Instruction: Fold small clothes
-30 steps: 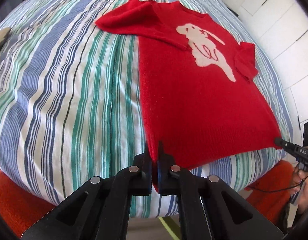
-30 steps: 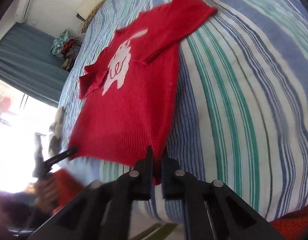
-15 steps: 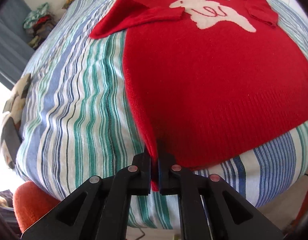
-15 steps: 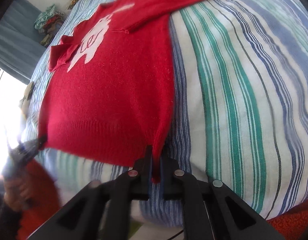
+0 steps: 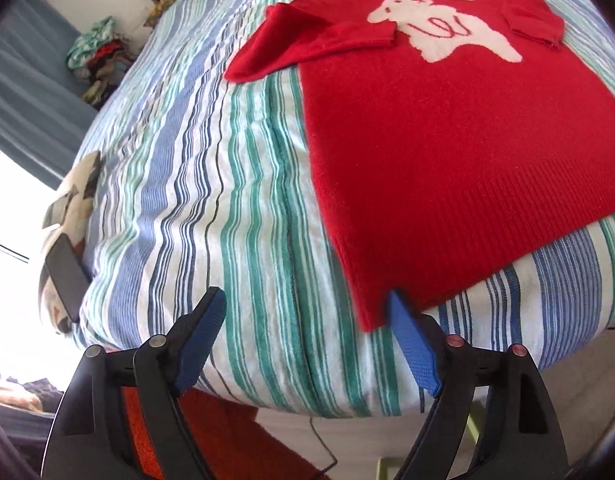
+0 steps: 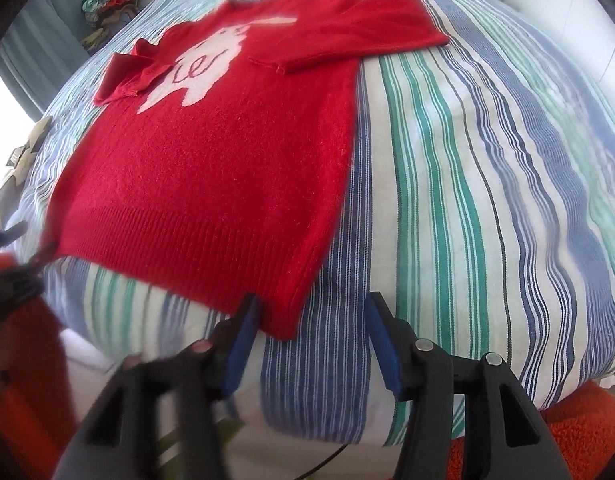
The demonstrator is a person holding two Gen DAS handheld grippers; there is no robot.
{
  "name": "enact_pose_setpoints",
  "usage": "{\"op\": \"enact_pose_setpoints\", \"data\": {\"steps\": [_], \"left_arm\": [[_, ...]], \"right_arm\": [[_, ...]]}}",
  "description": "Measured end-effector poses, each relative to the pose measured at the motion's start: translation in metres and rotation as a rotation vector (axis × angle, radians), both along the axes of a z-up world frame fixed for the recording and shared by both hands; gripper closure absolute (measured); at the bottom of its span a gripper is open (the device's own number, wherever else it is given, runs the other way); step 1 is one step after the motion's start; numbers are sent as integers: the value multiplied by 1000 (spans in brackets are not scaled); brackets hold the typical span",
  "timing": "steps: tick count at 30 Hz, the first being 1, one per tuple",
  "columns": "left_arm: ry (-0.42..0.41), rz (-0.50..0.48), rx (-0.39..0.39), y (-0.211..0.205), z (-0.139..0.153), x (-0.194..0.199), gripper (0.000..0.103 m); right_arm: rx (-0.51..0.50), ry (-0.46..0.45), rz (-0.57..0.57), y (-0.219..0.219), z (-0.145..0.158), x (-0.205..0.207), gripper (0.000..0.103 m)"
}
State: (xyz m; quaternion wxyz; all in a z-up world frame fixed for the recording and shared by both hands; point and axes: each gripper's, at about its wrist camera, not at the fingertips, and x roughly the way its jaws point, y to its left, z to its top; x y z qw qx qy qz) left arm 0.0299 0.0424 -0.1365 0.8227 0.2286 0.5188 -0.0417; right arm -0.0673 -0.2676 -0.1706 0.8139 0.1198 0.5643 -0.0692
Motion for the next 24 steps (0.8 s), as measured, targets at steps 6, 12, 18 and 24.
{"op": "enact_pose_setpoints", "data": {"steps": [6, 12, 18, 24], "left_arm": [[-40, 210, -159, 57, 36, 12, 18], [-52, 348, -269, 73, 52, 19, 18], [-43, 373, -252, 78, 53, 15, 18], [-32, 429, -248, 102, 50, 10, 18]], "right_arm": [[-117, -90, 24, -33, 59, 6, 49], [-158, -193, 346, -16, 76, 97, 49], [-218, -148, 502, 19, 4, 185, 49], [-41, -300, 155, -75, 29, 177, 95]]}}
